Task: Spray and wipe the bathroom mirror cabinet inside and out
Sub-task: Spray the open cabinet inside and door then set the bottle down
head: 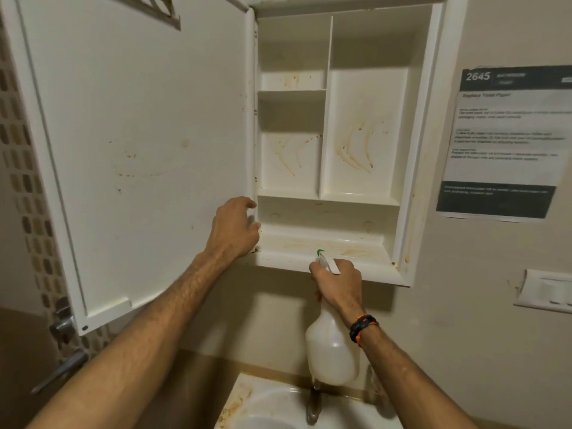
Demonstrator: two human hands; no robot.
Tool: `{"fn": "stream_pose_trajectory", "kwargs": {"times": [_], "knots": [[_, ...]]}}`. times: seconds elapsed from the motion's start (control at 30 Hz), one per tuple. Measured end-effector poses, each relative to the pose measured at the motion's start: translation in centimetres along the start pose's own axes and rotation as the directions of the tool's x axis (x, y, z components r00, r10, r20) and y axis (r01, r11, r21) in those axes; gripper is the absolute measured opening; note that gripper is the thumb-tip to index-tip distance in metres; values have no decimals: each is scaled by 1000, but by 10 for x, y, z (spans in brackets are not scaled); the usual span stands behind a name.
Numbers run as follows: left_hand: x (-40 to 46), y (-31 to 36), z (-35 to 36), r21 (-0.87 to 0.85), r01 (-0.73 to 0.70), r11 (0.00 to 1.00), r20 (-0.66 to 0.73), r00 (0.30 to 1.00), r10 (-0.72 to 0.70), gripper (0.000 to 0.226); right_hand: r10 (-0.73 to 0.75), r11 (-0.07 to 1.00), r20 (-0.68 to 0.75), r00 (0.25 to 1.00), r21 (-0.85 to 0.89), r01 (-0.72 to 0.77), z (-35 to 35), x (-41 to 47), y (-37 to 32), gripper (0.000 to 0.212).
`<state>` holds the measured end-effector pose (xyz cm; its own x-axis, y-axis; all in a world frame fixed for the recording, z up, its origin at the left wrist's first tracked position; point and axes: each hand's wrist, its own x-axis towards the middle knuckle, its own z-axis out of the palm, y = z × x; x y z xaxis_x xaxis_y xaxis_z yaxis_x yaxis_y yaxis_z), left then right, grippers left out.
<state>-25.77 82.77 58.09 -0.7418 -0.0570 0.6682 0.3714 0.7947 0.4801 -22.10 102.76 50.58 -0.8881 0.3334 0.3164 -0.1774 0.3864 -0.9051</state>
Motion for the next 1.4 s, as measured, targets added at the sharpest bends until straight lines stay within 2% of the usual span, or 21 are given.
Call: {"fn": "stream_pose_trajectory", "kwargs": {"times": [0.2, 0.3, 0.43, 0.67, 0.8, 1.0, 1.1, 1.23, 1.4], "knots": [[-5, 3, 8, 17, -16, 1000, 24, 1000, 16, 48, 24, 1000, -140, 990, -16, -27, -40, 3, 15, 36], [-6, 5, 11, 16, -25, 1000, 39, 999, 24, 47, 60, 998, -152, 987, 0, -61, -52, 5, 21, 32], [-5, 14, 17, 1, -22, 1000, 63, 998, 22, 47, 32, 999, -147, 989, -17, -35, -62, 2, 19, 33], [-13, 74, 58, -121, -126, 985, 113, 984, 139, 43, -56, 998, -229, 972, -26, 51, -106, 1, 19, 26], [-17, 113, 82, -136, -214, 967, 128, 964, 232, 44, -54, 998, -280, 958, -26, 48, -137, 0, 28, 25], [-21, 147, 106, -160, -233, 959, 180, 948, 261, 45, -76, 995, -265, 961, -78, 58, -156, 0, 32, 24], [-20, 155, 109, -145, -248, 958, 171, 947, 271, 46, -97, 990, -246, 965, -122, 68, -154, 1, 29, 28], [-12, 162, 106, -87, -256, 963, 161, 950, 267, 49, -61, 996, -247, 967, -76, 43, -154, 8, 19, 32], [-6, 164, 101, -26, -310, 950, 70, 948, 312, 50, -108, 994, -274, 956, -55, 96, -162, 22, -3, 28]]}}
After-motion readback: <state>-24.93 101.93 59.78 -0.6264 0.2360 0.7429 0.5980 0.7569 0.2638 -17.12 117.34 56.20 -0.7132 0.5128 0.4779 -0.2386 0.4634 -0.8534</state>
